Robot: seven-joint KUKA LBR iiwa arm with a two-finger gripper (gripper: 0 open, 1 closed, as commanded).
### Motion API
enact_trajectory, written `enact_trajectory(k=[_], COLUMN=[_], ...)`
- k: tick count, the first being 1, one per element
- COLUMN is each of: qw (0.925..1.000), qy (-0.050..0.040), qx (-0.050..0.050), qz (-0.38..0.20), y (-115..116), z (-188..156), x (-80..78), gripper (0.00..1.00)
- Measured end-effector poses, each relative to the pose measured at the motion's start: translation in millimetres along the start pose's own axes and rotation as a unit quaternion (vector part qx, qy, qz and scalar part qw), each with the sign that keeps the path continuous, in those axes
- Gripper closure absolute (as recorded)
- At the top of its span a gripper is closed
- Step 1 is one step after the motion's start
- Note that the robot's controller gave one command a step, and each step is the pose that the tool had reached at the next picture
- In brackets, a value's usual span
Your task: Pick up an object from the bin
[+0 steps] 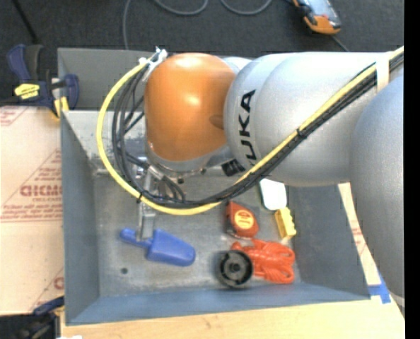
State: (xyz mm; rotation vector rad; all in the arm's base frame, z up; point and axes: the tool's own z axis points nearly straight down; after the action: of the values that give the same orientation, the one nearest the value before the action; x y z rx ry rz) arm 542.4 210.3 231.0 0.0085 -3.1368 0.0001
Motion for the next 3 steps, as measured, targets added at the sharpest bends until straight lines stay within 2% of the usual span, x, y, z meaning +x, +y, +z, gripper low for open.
enact_trajectory(k=[1,2,3], qw=[1.0,1.0,0.9995], qy=[-0.0039,-0.0064,-0.0013], qx=[-0.001,-0.002,0.0], qz=[0.002,0.0,0.031], y=[-1.4,-12.3,-16.3], z=[-4.9,41.0,75.7], x=[-1.5,22.6,42.0], gripper=[0.0,0.0,0.0])
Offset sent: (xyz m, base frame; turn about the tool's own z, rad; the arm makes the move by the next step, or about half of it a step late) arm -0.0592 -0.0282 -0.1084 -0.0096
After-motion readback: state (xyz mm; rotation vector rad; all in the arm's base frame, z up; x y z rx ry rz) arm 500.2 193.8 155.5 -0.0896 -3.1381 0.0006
